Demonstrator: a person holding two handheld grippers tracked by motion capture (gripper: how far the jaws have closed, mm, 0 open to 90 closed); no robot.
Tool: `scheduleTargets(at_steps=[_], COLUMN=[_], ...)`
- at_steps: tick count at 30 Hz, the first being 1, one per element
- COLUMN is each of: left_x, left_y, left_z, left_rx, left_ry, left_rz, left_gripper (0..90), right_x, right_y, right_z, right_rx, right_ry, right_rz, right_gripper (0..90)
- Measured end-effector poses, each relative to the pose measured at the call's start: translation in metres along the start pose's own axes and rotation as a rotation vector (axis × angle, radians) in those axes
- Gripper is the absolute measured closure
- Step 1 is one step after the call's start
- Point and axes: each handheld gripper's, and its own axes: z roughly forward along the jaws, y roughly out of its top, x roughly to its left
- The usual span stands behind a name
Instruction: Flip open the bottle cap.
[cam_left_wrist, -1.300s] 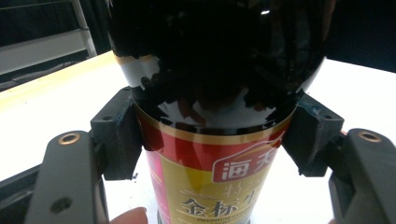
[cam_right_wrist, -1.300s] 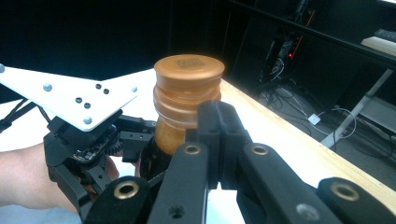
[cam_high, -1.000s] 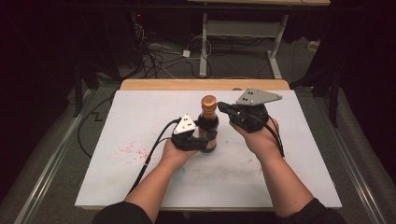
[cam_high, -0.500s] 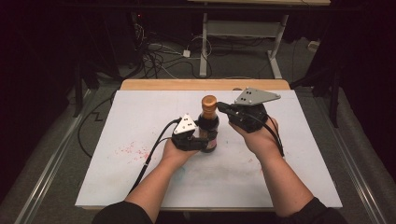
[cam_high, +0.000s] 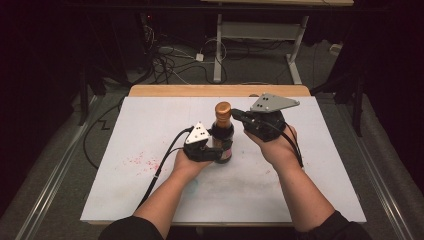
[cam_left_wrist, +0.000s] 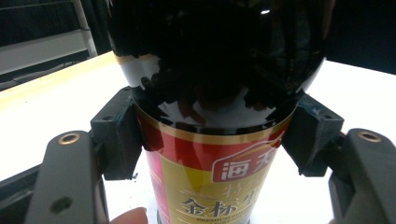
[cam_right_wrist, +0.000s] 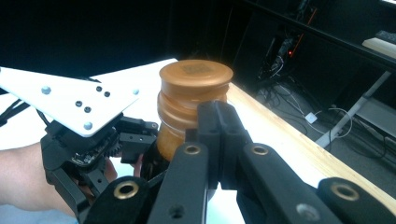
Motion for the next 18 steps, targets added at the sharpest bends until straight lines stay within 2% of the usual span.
scheduleTargets(at_steps=[18], left_x=[0.0003], left_y=[-0.0003], left_z=[-0.0003], left_rx=[-0.003], left_ry=[0.003], left_rz=[-0.002], left_gripper=[28.9], right_x=[0.0007], right_y=[0.0015], right_z=[0.0005], right_rx=[-0.023], right_ry=[-0.001], right_rz=[0.016], right_gripper=[90.0])
